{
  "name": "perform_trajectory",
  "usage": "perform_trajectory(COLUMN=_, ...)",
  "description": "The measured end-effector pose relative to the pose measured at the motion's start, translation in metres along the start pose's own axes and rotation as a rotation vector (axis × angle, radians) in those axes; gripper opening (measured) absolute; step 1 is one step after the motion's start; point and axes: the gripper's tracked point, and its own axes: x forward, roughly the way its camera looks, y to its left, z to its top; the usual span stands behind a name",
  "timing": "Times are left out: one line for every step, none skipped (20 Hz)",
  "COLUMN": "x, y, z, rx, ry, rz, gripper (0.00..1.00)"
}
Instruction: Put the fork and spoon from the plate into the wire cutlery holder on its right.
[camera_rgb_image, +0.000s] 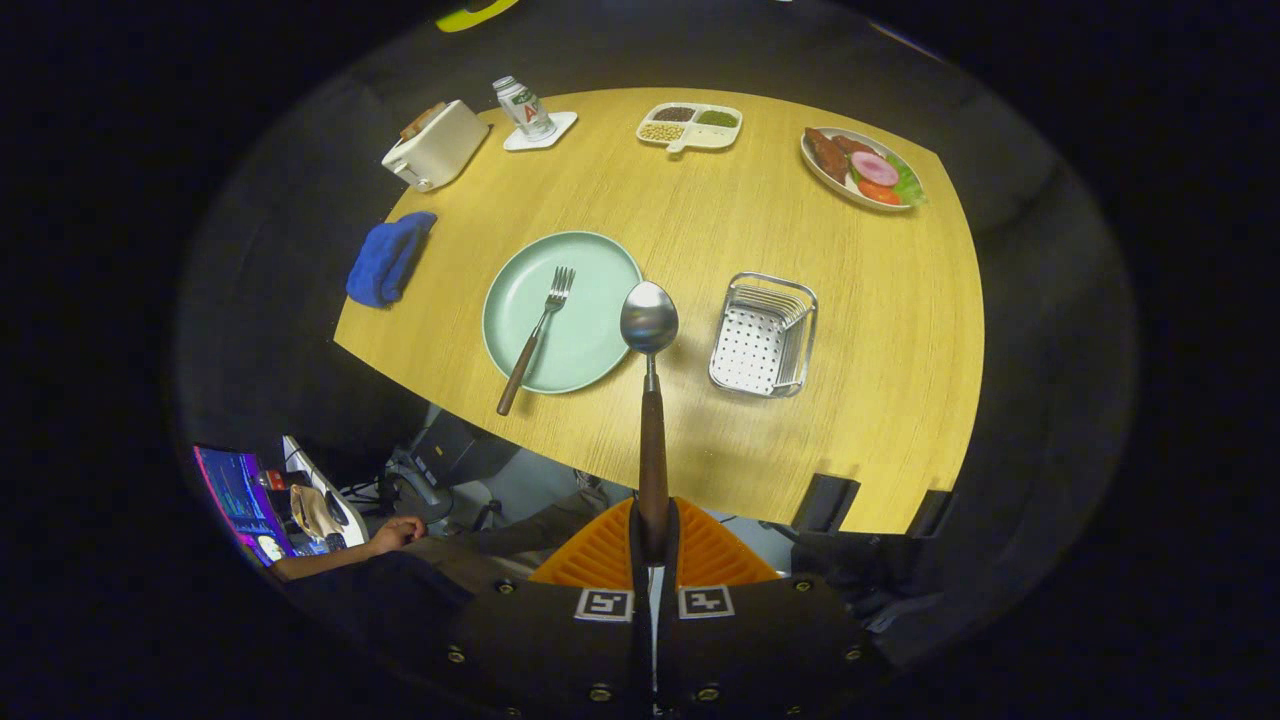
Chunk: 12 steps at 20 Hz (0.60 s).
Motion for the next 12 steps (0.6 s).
perform_trajectory(x=-0.004, y=-0.009, z=-0.003, rx=0.010, ry=0.012, rz=-0.012, gripper=0.02)
perform_trajectory(x=-0.006, y=-0.019, z=-0.005, rx=0.016, ry=0.024, rz=-0.032, gripper=0.02)
perform_trajectory(x=-0.008, y=-0.029, z=-0.005, rx=0.025, ry=0.033, rz=-0.049, gripper=0.02)
perform_trajectory(x=-0.007, y=-0.036, z=-0.005, rx=0.038, ry=0.043, rz=-0.057, gripper=0.02)
perform_trajectory(x=-0.007, y=-0.041, z=-0.003, rx=0.053, ry=0.053, rz=-0.060, gripper=0.02)
perform_trajectory(x=-0.005, y=-0.044, z=-0.002, rx=0.063, ry=0.069, rz=-0.057, gripper=0.02)
perform_trajectory(x=-0.001, y=-0.046, z=0.000, rx=0.074, ry=0.087, rz=-0.052, gripper=0.02)
perform_trajectory(x=0.003, y=-0.049, z=0.002, rx=0.084, ry=0.105, rz=-0.049, gripper=0.02)
perform_trajectory(x=0.007, y=-0.051, z=0.006, rx=0.087, ry=0.123, rz=-0.050, gripper=0.02)
perform_trajectory(x=0.012, y=-0.055, z=0.008, rx=0.089, ry=0.140, rz=-0.057, gripper=0.02)
perform_trajectory(x=0.017, y=-0.058, z=0.012, rx=0.091, ry=0.152, rz=-0.066, gripper=0.02)
perform_trajectory(x=0.021, y=-0.059, z=0.016, rx=0.085, ry=0.163, rz=-0.074, gripper=0.02)
